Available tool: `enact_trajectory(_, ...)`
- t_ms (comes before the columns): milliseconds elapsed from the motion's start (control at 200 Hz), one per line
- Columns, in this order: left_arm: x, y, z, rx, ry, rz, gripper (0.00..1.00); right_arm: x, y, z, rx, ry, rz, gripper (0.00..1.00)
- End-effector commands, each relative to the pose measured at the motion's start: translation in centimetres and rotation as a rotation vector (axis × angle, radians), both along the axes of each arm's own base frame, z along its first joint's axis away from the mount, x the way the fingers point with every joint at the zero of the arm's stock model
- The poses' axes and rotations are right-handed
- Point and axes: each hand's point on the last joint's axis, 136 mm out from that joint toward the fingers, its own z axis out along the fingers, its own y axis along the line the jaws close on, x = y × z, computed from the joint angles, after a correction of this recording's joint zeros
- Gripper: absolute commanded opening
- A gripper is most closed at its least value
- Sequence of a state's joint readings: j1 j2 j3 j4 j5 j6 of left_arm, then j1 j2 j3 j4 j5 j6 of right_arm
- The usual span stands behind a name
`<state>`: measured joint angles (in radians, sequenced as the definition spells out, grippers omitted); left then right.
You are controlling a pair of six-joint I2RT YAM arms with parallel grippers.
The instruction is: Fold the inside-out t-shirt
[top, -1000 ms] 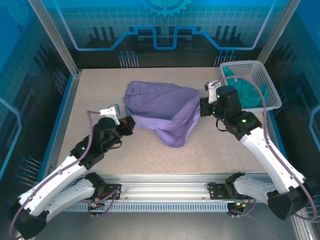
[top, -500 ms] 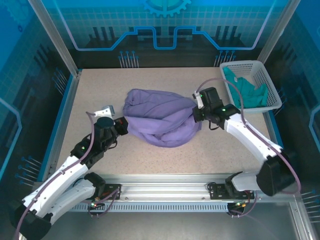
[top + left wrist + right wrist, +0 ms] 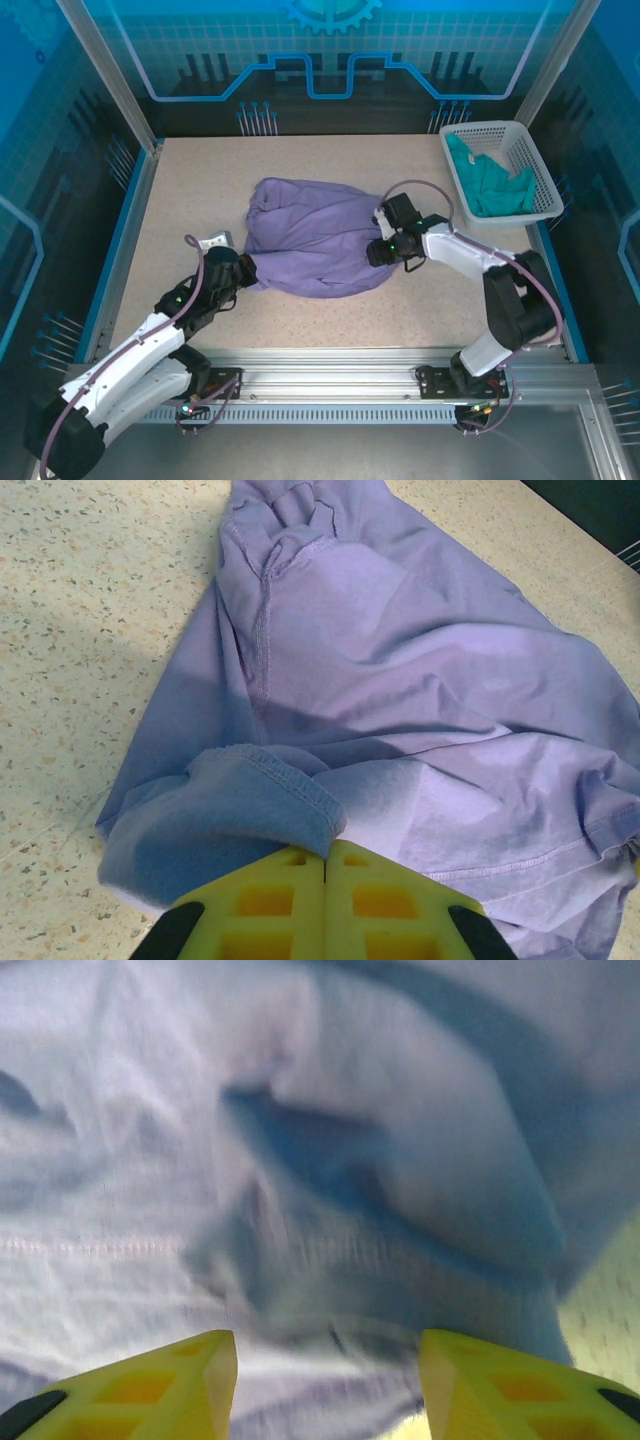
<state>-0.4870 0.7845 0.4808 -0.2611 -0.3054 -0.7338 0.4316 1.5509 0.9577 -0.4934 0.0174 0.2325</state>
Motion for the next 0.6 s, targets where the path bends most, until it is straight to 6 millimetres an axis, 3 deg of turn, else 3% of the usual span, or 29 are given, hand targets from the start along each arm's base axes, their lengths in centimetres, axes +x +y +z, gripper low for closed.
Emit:
enact_trajectory(0, 0.1, -0.1, 0.0, -0.02, -0.007, -0.005, 0.0, -1.7, -1.4, -0.3, -0.006, 0.014, -0.059, 0.55)
enact_trajectory(145, 0.3, -0.4, 0.0, -0.016, -0.004, -0.019, 0.0, -2.2, -2.6, -2.0, 0.054, 0.058, -0.143, 0.56)
enact_trajectory(380, 0.4, -0.5, 0.3, -0.02, -0.009, -0.023, 0.0, -1.8, -2.2, -3.6, 0.13, 0.103, -0.206, 0.53)
enact_trajectory(595, 0.3, -0.5, 0.2, -0.02, -0.006, -0.025, 0.0, -1.3, -1.9, -4.7, 0.149, 0.118, -0.234, 0.4)
